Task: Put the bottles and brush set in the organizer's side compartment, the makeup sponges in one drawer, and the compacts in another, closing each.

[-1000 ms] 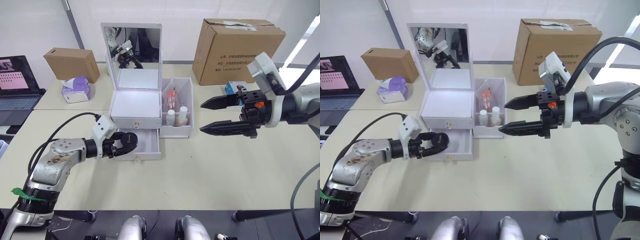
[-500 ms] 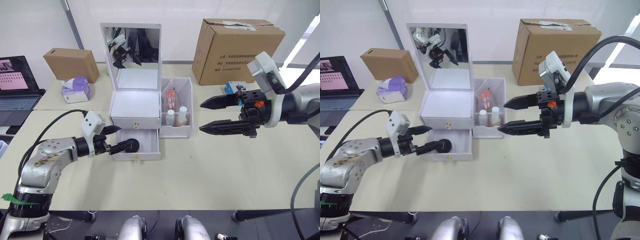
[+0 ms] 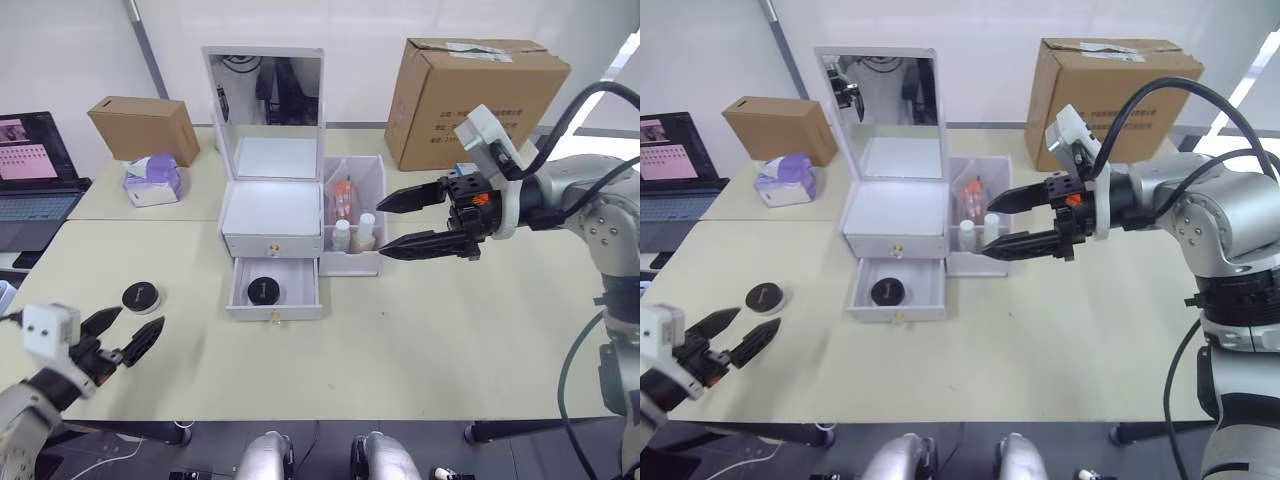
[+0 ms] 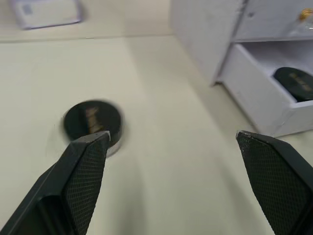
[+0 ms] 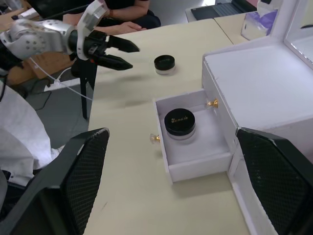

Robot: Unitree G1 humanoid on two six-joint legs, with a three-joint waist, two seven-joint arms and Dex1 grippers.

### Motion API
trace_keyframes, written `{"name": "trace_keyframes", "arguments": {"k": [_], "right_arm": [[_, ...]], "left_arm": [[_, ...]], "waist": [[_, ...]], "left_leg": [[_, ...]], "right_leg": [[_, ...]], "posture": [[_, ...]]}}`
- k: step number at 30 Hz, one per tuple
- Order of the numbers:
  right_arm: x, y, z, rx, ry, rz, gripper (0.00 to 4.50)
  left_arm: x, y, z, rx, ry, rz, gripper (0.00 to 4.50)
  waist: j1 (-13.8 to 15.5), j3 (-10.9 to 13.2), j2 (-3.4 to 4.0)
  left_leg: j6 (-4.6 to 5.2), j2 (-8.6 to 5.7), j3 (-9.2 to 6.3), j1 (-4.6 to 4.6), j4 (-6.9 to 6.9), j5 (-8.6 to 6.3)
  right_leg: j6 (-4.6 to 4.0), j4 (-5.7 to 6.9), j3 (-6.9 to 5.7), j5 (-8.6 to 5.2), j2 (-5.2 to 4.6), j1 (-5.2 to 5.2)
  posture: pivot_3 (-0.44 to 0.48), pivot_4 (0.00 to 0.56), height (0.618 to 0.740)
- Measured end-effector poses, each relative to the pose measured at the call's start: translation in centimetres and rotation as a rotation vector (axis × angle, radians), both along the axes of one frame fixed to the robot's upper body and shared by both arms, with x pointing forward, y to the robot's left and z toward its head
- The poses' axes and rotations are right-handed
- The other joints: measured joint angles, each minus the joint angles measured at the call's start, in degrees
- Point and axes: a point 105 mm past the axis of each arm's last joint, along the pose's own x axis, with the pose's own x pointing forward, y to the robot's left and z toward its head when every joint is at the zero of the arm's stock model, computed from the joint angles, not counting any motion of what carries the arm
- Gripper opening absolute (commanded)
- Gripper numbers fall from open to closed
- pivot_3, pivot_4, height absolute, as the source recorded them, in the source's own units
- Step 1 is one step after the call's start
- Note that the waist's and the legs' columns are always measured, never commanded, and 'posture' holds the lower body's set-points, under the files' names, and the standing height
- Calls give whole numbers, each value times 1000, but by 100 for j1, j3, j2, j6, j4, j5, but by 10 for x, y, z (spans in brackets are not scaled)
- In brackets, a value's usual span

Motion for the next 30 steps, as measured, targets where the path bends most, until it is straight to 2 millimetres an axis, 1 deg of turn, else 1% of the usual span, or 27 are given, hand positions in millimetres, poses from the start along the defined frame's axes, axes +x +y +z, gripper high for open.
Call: {"name": "trace_keyframes", "arguments": {"k": [3, 5, 8, 11, 15, 16, 18, 20, 22, 24, 26, 28, 30], "right_arm": [[6, 6, -1, -4, 0, 30, 4500], [9, 8, 0, -3, -3, 38, 4500], [12, 10, -1, -15, -2, 46, 4500], [12, 10, -2, -14, 8, 54, 4500], [12, 11, -1, -15, 10, 60, 4500], [13, 10, -1, -16, 7, 53, 4500], [15, 9, 0, -11, -5, 38, 4500], [16, 9, 4, 5, -28, 25, 4500], [17, 6, 8, 11, -44, 3, 4500], [16, 5, 9, 1, -49, -10, 4500], [15, 1, 10, -6, -58, -39, 4500], [15, -10, 8, -20, -55, -88, 4500], [13, -15, 1, -29, -35, -108, 4500]], "left_arm": [[-32, 24, -12, -3, 6, 162, 4443], [-46, 34, -17, -2, 16, 216, 4443], [-66, 53, -26, -3, 42, 299, 4443], [-75, 54, -32, 16, 68, 288, 4443], [-73, 52, -38, 15, 78, 257, 4443], [-70, 52, -36, 17, 72, 252, 4443], [-55, 52, -31, 27, 48, 222, 4443], [-34, 48, -23, 37, 27, 170, 4443], [-7, 40, -15, 28, 8, 114, 4443], [15, 33, -6, 14, -9, 78, 4443], [35, 30, -2, 22, 8, 58, 4443], [55, 27, 0, 28, 32, 31, 4443], [75, 23, 2, 41, 65, 6, 4443]], "waist": [[22, 1, -2], [38, 1, -2], [45, 1, -2], [46, 1, -2], [32, 1, -1], [30, 1, -1], [38, 2, 1], [43, 2, 1], [54, 2, 1], [45, 1, 0], [22, 1, 0], [19, 0, 2], [18, 0, 2]], "left_leg": [[-1, 1, -3, -1, 0, -2], [-2, 0, -2, -6, 0, -5], [-1, -1, -2, -13, 0, -8], [0, -2, -2, -16, 0, -9], [-1, 1, -4, -20, 0, -9], [-1, 1, -5, -20, 0, -9], [-1, 0, -5, -22, 0, -9], [-1, 0, -5, -31, 0, -9], [0, -1, -5, -35, 0, -9], [0, -1, -4, -38, 0, -9], [3, -1, -4, -40, 0, -7], [10, -2, -3, -35, 0, -3], [10, -1, -3, -36, 0, -3]], "right_leg": [[11, -3, -16, -21, -10, -14], [-6, -5, -26, -31, -18, -24], [-9, -7, -39, -34, -22, -26], [-8, -7, -44, -34, -25, -27], [-8, -6, -48, -34, -24, -31], [-7, -6, -49, -33, -24, -30], [-5, -5, -55, -32, -26, -30], [8, -5, -62, -23, -27, -32], [17, -3, -68, -11, -27, -32], [-8, -2, -68, 13, -26, -30], [-11, 3, -68, 15, -21, -13], [-13, 7, -73, 14, -8, -7], [-12, 8, -73, 14, 5, -6]], "posture": [[0, 150, 731], [0, 150, 731], [0, 150, 731], [0, 150, 731], [0, 150, 731], [0, 150, 731], [0, 150, 731], [0, 150, 731], [0, 150, 731], [0, 150, 731], [0, 150, 731], [0, 150, 731], [0, 150, 731]]}}
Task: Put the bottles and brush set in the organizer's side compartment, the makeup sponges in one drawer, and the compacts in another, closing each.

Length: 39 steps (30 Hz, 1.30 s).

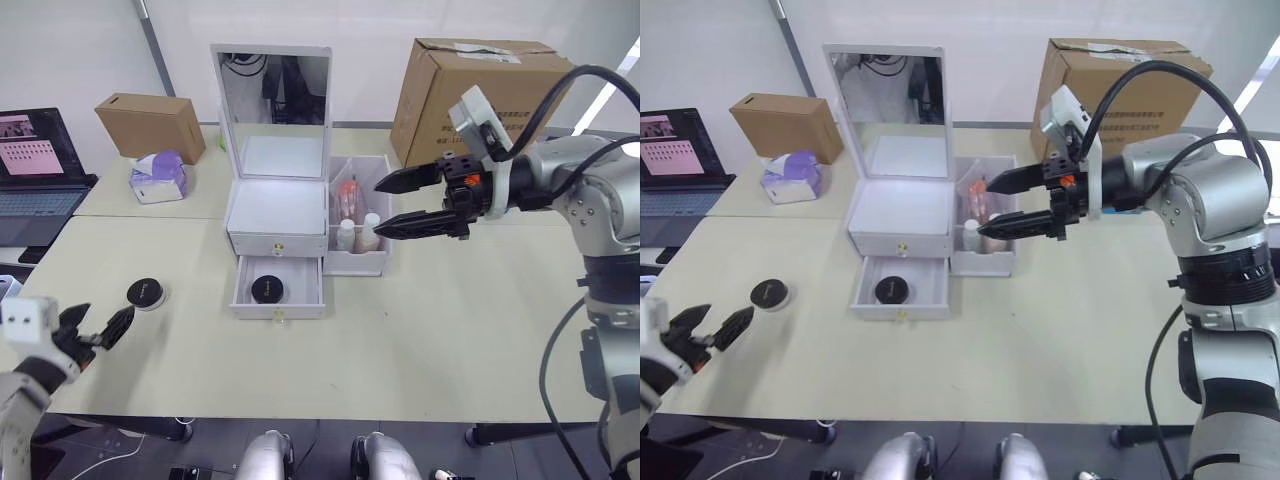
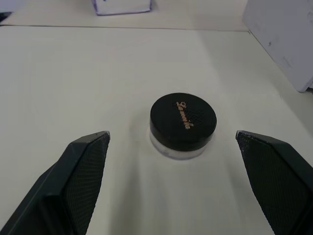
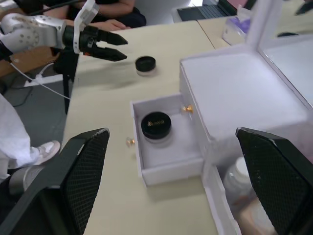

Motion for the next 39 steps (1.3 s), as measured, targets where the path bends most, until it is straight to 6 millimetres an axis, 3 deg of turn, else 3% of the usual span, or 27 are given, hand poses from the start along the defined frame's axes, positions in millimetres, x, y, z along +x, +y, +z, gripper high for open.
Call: {"name": "trace_keyframes", "arguments": {"k": [3, 9, 14, 23, 26, 29, 36, 39], "right_arm": [[-6, 0, -4, 2, 10, 4, 4500], [-14, -6, -2, 6, 9, -23, 4500], [-17, -6, -2, 8, 18, -30, 4500], [-18, -8, 2, 18, 12, -44, 4500], [-18, -8, 2, 19, 12, -45, 4500], [-17, -8, 3, 19, 10, -45, 4500], [-18, -8, 3, 19, 13, -46, 4500], [-18, -9, 3, 20, 14, -58, 4500]], "left_arm": [[17, -6, 4, 8, 33, -39, 4443], [35, -14, -9, 9, 113, -86, 4443], [35, 2, -18, 47, 168, -34, 4443], [37, 1, -20, 56, 174, -38, 4443], [40, -2, -21, 85, 172, -49, 3820], [46, -4, -21, 95, 155, -57, 2910], [40, -18, -15, 107, 149, -185, 2895], [31, -53, 8, 88, 93, -414, 2895]], "waist": [[-32, -1, 1], [-59, -1, 2], [-54, 0, 2], [-3, 0, 2], [1, 0, 2], [-2, 0, 2], [-18, 1, 0], [-7, 1, 2]], "left_leg": [[5, 0, 2, 4, 0, 3], [4, 2, 3, 16, 0, 3], [-1, 2, 4, 16, -1, 0], [-6, -1, 5, 13, -1, -3], [-6, -2, 5, 12, -1, -3], [-4, -2, 5, 11, 0, -2], [-3, 0, 6, 10, 0, -1], [-7, 0, 6, 7, -1, -3]], "right_leg": [[3, 2, 14, -1, 5, -1], [4, 1, 23, -3, 10, 3], [5, 1, 28, -4, -6, -1], [1, 0, 24, -1, -25, 0], [1, 0, 21, -1, -25, 0], [1, 0, 21, 0, -24, 1], [0, 1, 22, 0, -18, -3], [1, 0, 22, -1, -25, -6]], "posture": [[0, 150, 731], [0, 150, 731], [0, 150, 731], [0, 150, 731], [0, 150, 731], [0, 150, 731], [0, 150, 731], [0, 150, 731]]}}
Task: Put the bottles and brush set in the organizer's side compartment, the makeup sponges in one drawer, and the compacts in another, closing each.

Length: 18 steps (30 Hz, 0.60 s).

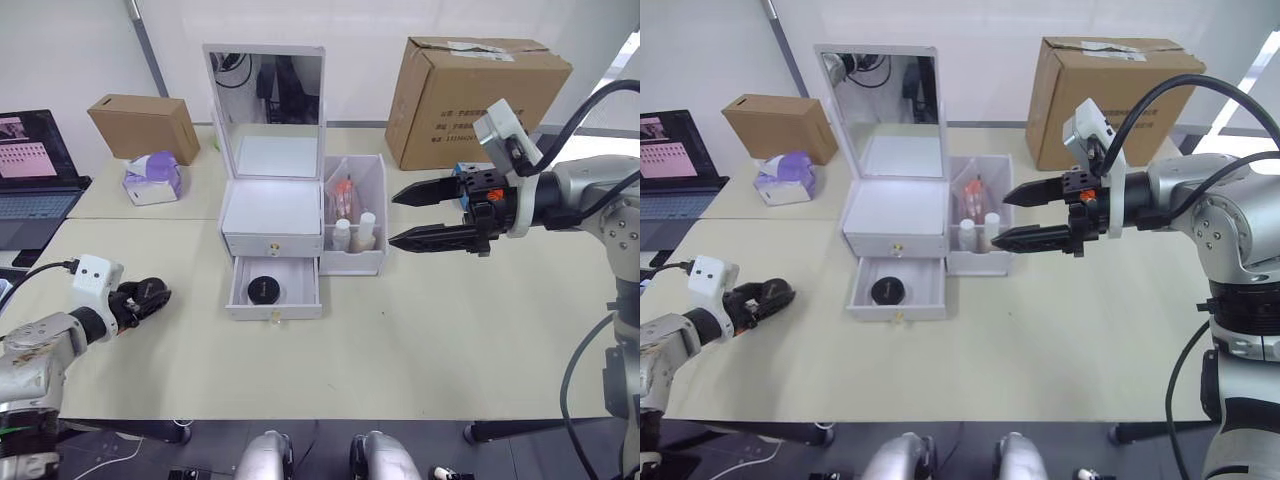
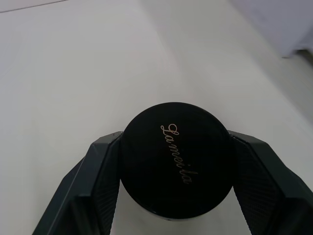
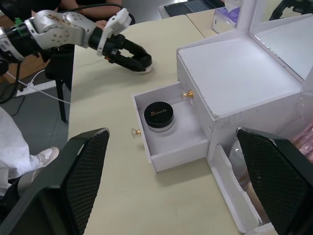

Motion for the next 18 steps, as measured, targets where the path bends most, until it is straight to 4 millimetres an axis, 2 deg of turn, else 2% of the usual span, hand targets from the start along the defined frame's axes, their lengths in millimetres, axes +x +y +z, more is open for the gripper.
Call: {"name": "trace_keyframes", "arguments": {"k": [2, 6, 9, 12, 18], "right_arm": [[-1, 2, 0, -1, -4, 3, 4500], [-5, 3, 0, 0, -5, 6, 4500], [-7, -4, -3, 5, 13, -37, 4500], [-16, -2, -2, 20, 15, -30, 4500], [-28, -9, -9, 10, 31, -87, 4500]], "left_arm": [[-5, -28, 22, -41, -63, -171, 2895], [-11, -64, 55, -117, -127, -397, 2895], [-10, -97, 58, -82, -97, -584, 2895], [2, -129, 57, -22, -90, -737, 2895], [18, -157, 38, 71, -47, -878, 2895]], "waist": [[19, 1, 2], [19, 1, 2], [52, 1, 3], [70, 0, 3], [43, 0, 3]], "left_leg": [[-2, 0, 0, -7, 0, -1], [2, -4, 0, -11, 0, 1], [27, -8, 0, -11, 6, 17], [47, -7, -1, -11, 16, 28], [50, -3, -3, -9, 22, 30]], "right_leg": [[5, -4, -13, -2, -8, -1], [21, -3, -19, -8, 3, 8], [22, 0, -21, -9, 24, 15], [30, 1, -15, -10, 38, 18], [28, -1, 11, -9, 65, 16]], "posture": [[0, 150, 731], [0, 150, 731], [0, 150, 731], [0, 150, 731], [0, 150, 731]]}}
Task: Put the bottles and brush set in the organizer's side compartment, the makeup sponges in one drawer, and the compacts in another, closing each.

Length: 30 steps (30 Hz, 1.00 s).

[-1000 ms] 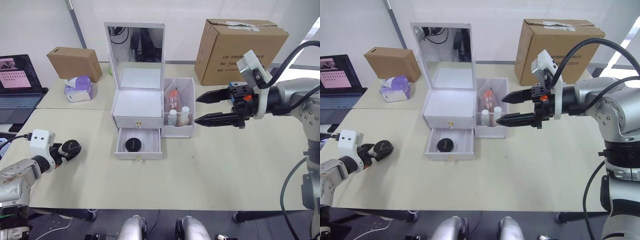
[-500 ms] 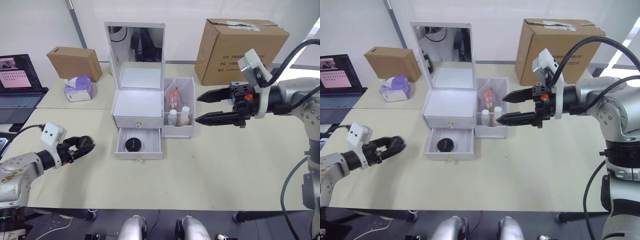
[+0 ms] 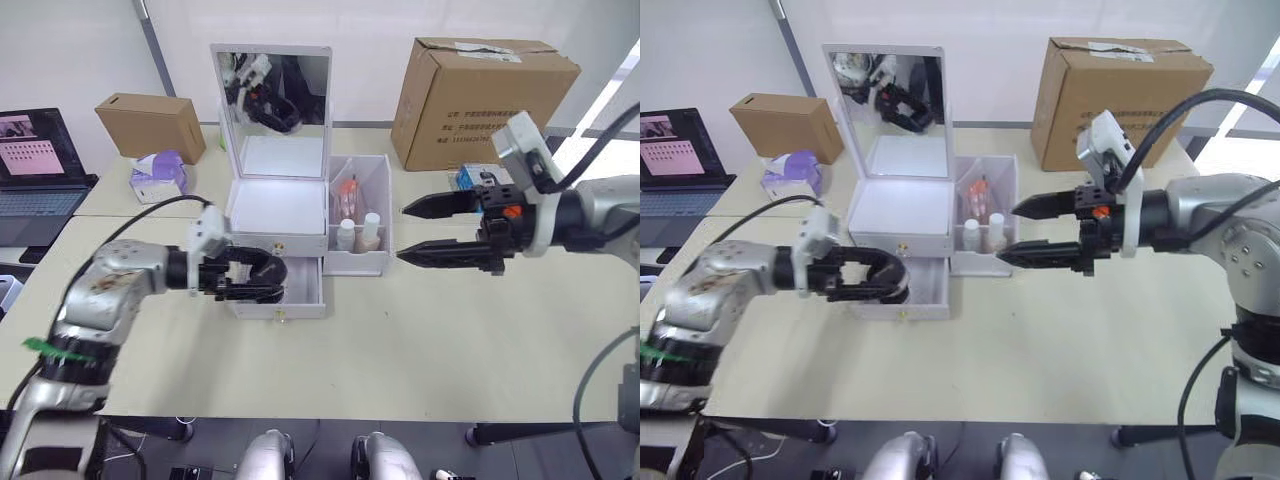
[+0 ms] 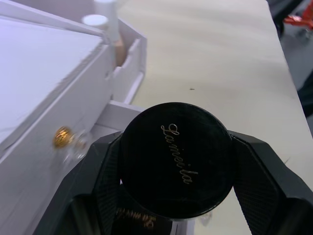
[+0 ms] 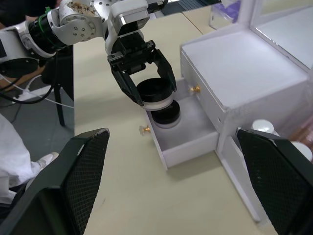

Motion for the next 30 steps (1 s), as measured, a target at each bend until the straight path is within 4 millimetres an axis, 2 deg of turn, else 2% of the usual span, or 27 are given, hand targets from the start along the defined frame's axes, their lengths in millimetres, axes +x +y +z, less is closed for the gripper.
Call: {"name": "trace_keyframes", "arguments": {"k": [7, 14, 19, 21, 24, 30], "right_arm": [[-11, -7, -1, -5, -6, -57, 4500], [-13, -16, -13, -45, 26, -110, 4500], [-13, -17, -13, -45, 20, -114, 4500], [-13, -18, -12, -46, 14, -120, 4500], [-13, -17, -10, -41, 5, -117, 4500], [-11, -17, -7, -30, -12, -114, 4500]], "left_arm": [[13, -21, -7, 70, -51, -71, 2895], [23, -26, -16, 134, -99, -76, 2895], [24, -29, -19, 138, -110, -72, 2895], [24, -29, -19, 143, -112, -68, 3629], [24, -29, -20, 152, -113, -64, 4471], [25, -27, -19, 158, -108, -41, 4490]], "waist": [[-27, 0, 0], [-29, 0, 1], [-30, 0, 1], [-30, 0, 1], [-29, 0, 1], [-31, 0, 1]], "left_leg": [[1, 3, -7, 13, 1, 0], [1, 4, -7, 21, 1, 1], [1, 3, -8, 22, 1, 1], [1, 3, -8, 23, 2, 1], [1, 3, -8, 24, 2, 1], [2, 4, -8, 24, 3, 1]], "right_leg": [[16, -1, 34, -10, 22, 0], [18, 0, 44, -11, 26, 2], [18, 2, 45, -11, 25, 2], [19, 2, 46, -11, 25, 2], [19, 3, 45, -11, 25, 2], [19, 5, 47, -11, 27, 2]], "posture": [[0, 150, 731], [0, 150, 731], [0, 150, 731], [0, 150, 731], [0, 150, 731], [0, 150, 731]]}}
